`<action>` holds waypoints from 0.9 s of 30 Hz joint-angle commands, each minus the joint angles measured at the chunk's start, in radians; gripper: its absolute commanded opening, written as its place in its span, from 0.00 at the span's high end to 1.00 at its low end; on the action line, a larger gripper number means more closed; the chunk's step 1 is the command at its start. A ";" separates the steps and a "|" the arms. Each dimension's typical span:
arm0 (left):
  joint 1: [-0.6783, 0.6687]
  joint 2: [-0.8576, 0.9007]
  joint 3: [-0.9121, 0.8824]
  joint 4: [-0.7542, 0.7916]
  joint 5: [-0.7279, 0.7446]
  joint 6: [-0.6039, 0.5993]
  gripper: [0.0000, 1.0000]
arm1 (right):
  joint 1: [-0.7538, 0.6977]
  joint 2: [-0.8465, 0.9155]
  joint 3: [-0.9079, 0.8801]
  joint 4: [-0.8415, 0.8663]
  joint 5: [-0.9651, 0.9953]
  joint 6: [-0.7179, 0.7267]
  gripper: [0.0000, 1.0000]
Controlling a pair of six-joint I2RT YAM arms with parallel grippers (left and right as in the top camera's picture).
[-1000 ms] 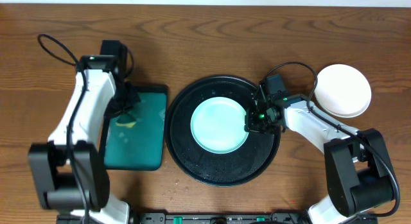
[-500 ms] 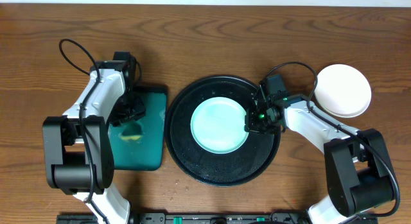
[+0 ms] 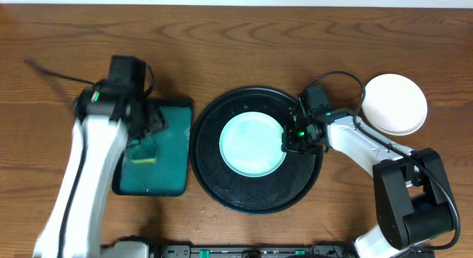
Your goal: Clean dirty plates on tray and stack at the side
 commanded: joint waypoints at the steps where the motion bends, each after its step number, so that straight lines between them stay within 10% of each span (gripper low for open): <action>1: -0.046 -0.162 0.003 -0.047 0.001 -0.001 0.21 | 0.004 0.018 -0.013 0.010 -0.039 -0.036 0.99; 16: -0.073 -0.399 0.003 -0.110 0.005 -0.001 0.19 | -0.021 -0.217 0.045 -0.003 -0.125 -0.029 0.99; 27: -0.073 -0.389 0.003 -0.140 0.005 -0.001 0.20 | -0.226 -0.292 0.135 -0.472 -0.125 0.069 0.98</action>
